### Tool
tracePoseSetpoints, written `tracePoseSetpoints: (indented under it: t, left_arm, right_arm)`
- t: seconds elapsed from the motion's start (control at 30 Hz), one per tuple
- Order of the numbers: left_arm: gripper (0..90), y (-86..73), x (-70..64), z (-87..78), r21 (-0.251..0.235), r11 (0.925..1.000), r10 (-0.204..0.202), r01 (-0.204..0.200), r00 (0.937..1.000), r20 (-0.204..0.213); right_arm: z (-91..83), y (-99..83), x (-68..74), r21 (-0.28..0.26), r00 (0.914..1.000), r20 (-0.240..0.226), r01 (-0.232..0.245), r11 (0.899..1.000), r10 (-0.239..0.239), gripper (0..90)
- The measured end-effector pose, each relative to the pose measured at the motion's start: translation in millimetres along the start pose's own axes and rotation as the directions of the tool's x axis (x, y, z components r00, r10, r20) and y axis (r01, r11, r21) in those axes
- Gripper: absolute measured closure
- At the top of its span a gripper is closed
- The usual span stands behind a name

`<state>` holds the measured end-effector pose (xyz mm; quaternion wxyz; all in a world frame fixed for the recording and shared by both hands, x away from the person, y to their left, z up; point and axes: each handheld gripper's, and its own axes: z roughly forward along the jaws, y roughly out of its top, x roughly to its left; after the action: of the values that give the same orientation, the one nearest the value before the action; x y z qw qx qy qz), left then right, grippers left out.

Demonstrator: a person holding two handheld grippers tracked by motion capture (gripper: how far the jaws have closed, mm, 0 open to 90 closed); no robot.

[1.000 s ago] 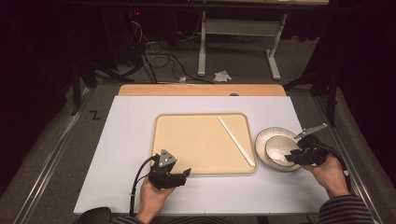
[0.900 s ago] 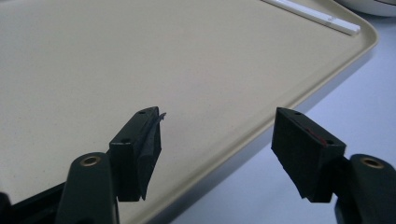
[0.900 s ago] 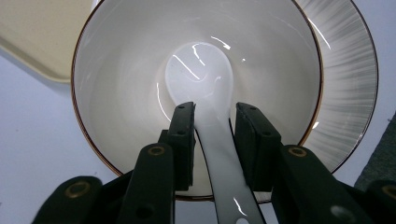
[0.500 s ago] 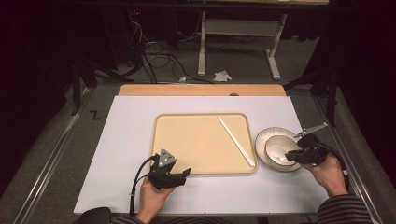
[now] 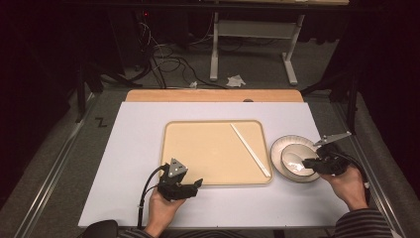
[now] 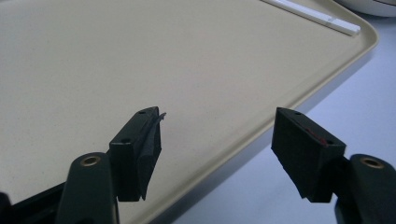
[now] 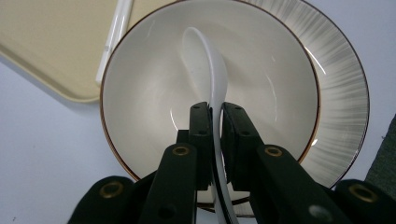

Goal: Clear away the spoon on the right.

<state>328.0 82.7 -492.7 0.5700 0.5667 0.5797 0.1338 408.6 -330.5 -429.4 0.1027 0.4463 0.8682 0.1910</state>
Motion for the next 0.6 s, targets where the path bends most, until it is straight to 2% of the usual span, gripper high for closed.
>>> tracePoseSetpoints:
  t: [0.07, 0.27, 0.6]
  left_arm:
    - [33.2, -0.1, -0.4, 0.6, -0.005, 1.0000, -0.007, 0.007, 1.0000, 0.001]
    - [33.2, -0.1, -0.1, 0.8, -0.001, 1.0000, -0.005, 0.005, 1.0000, 0.001]
    - [33.5, -1.2, -0.9, 1.5, 0.007, 1.0000, 0.001, -0.001, 1.0000, 0.004]
  right_arm:
    - [-0.2, 0.0, -0.1, -0.006, 0.9999, -0.013, -0.004, 1.000, 0.004, 84.6]
    - [-1.1, -0.4, 2.7, -0.018, 1.0000, 0.000, 0.010, 1.000, -0.010, 84.6]
    - [-11.2, -1.2, 5.9, -0.090, 0.9999, 0.007, 0.009, 0.996, -0.008, 84.6]
